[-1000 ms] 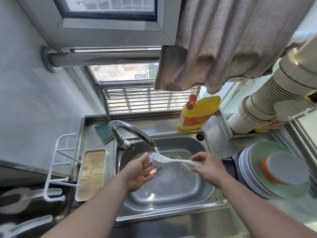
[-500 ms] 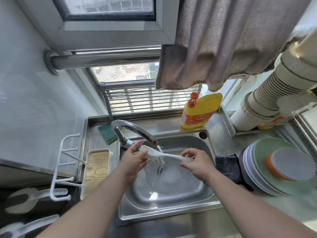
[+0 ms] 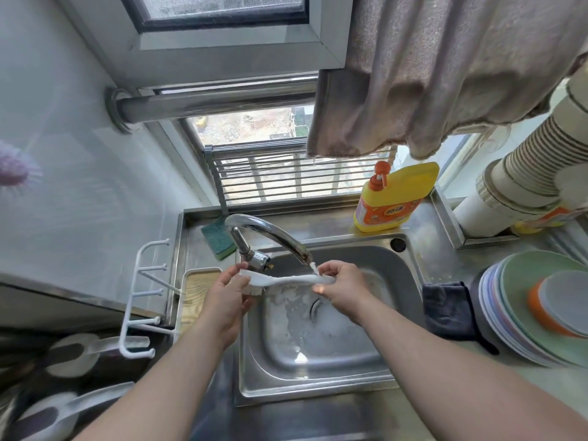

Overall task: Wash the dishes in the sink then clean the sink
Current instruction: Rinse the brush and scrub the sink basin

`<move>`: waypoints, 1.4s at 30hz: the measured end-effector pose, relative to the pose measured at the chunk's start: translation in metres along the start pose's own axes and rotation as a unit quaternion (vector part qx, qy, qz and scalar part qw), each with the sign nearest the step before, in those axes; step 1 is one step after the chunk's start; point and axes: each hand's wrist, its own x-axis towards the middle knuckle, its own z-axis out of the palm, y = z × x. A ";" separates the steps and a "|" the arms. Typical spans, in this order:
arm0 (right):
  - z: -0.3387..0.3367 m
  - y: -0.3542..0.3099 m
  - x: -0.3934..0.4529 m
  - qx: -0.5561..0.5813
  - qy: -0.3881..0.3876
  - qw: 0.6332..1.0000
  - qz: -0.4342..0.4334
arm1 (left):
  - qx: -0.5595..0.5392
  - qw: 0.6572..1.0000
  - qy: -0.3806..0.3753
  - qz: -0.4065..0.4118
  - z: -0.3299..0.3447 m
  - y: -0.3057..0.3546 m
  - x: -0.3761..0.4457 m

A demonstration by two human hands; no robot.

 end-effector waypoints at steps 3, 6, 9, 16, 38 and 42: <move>0.001 -0.001 -0.001 -0.019 0.006 1.000 -0.013 | 0.042 0.998 0.035 -0.023 -0.005 -0.010 0.005; -0.012 0.003 -0.001 -0.032 0.013 0.999 -0.017 | 0.080 0.994 0.046 -0.054 -0.007 -0.021 0.011; -0.031 0.010 -0.003 -0.024 0.023 0.999 -0.012 | 0.084 0.991 0.052 -0.093 0.001 -0.026 0.013; -0.067 0.041 -0.004 0.085 0.076 0.993 0.023 | 0.070 0.984 -0.010 -0.165 0.030 -0.034 0.015; -0.123 0.081 -0.036 0.301 0.169 0.929 0.134 | -0.046 0.974 -0.107 -0.194 0.105 -0.032 0.006; -0.102 0.064 -0.026 0.300 0.130 0.937 0.120 | -0.088 0.970 -0.063 -0.217 0.079 -0.030 0.014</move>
